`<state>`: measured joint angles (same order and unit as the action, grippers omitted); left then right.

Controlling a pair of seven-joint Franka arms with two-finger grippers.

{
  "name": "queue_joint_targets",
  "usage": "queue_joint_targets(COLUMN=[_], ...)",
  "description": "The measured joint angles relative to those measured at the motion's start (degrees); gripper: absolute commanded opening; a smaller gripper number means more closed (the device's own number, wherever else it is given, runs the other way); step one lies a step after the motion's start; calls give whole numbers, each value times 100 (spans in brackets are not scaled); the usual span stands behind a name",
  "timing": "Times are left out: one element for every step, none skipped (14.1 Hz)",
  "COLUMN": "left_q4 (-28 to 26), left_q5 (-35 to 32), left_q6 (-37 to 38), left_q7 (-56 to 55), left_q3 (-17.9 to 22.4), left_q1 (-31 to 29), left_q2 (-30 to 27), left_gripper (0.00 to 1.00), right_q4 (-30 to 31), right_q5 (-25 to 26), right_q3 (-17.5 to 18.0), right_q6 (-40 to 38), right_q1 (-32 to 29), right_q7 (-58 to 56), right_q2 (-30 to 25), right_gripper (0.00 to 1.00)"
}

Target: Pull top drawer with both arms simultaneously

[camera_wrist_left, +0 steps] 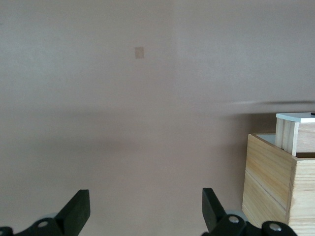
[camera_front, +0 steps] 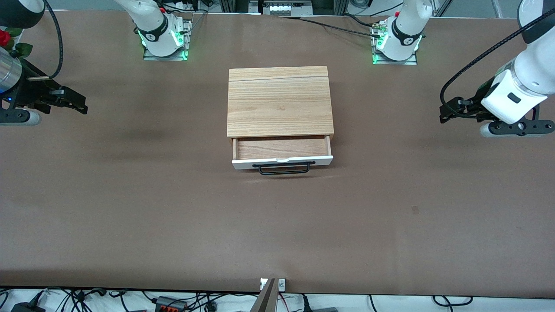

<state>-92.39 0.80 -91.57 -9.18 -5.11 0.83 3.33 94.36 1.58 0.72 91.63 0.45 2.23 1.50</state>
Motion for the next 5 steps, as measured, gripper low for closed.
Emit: queue_joint_targets(left_q4=[-36, -53, -63, -70, -75], left_q5=[0, 0, 0, 0, 0], left_q6=[-47, -98, -133, -154, -161], left_q7=[-23, -33, -37, -41, -45], left_q3=[-10, -19, -23, -24, -24], left_q1=[0, 1, 1, 0, 0], left_q2=[-23, -28, -28, -29, -28], left_gripper=[100, 100, 100, 100, 100], right_q4=[0, 0, 0, 0, 0], right_q5=[0, 0, -1, -1, -1], right_q3=[-1, -2, -3, -4, -4], right_q6=[-29, -49, -56, -59, -62], right_q1=[-4, -7, -11, -15, -17], right_q7=[156, 272, 330, 364, 381], right_q2=[11, 23, 30, 32, 32], right_gripper=[100, 100, 100, 100, 100])
